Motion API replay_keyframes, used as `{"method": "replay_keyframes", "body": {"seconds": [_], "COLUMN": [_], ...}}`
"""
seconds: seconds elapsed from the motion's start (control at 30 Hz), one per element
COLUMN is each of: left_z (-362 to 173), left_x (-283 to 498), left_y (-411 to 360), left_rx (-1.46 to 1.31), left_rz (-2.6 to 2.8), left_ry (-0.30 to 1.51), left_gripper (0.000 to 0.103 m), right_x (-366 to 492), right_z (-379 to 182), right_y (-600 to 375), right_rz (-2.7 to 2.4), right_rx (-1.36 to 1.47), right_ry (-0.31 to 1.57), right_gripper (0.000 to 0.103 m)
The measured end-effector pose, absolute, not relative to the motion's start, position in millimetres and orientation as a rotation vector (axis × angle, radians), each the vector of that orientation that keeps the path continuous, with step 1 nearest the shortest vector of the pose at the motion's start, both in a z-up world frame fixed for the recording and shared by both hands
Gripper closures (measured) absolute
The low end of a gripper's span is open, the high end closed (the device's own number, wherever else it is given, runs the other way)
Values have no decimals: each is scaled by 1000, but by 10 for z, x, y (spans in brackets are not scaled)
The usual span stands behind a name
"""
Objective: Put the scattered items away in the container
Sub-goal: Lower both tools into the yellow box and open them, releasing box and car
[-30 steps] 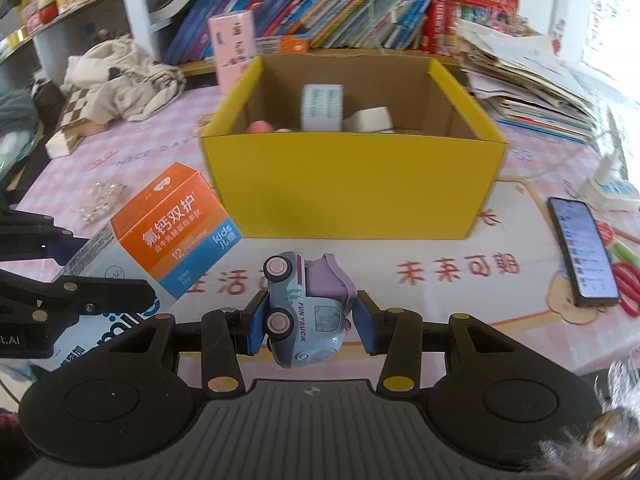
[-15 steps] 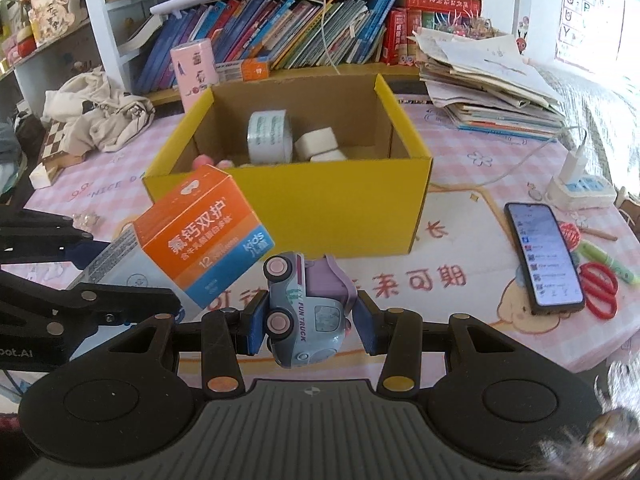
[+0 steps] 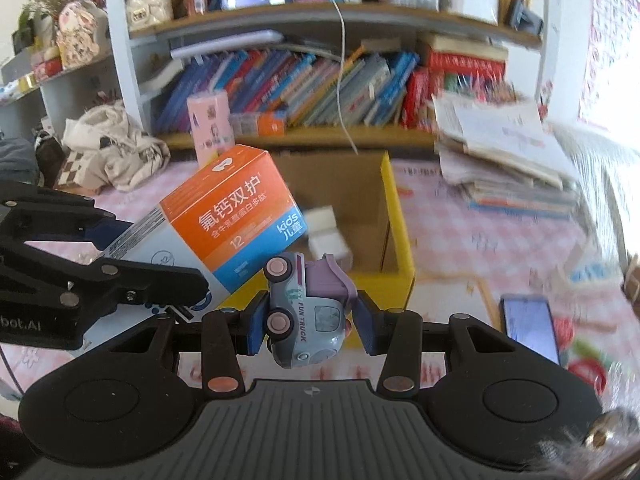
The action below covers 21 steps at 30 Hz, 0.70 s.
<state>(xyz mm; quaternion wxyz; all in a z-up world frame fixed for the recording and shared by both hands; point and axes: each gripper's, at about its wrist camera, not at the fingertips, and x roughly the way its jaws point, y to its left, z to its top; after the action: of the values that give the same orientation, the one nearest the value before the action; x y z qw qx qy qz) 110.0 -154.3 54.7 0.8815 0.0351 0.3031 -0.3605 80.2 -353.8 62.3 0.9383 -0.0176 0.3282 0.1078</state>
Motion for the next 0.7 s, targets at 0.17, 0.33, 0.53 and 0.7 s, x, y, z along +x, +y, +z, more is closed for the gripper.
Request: {"method": "replay_keyframes", "body": {"seconds": [0.17,0.33,0.53,0.7], "left_z": [638,615,461,303], "left_x": [1293,1508,1842,2076], "left_y": [-1592,-1622,-1654,-1697], "left_rx": [64,60,48,41], "left_rz": [-686,-599,-516,-476], "left_ry": [598,596,632,681], "left_gripper": [65,65,65,65], "right_x": [1097,1471,1867,2165], "right_z": [703,677,506,296], "right_y": [-3593,-3572,-3522,-3483], "right_rz": [276,357,437,485], "right_rx": [-60,-95,-146,-234], "right_ry": [626,628,674,735], "right_gripper": [61,61,61,61]}}
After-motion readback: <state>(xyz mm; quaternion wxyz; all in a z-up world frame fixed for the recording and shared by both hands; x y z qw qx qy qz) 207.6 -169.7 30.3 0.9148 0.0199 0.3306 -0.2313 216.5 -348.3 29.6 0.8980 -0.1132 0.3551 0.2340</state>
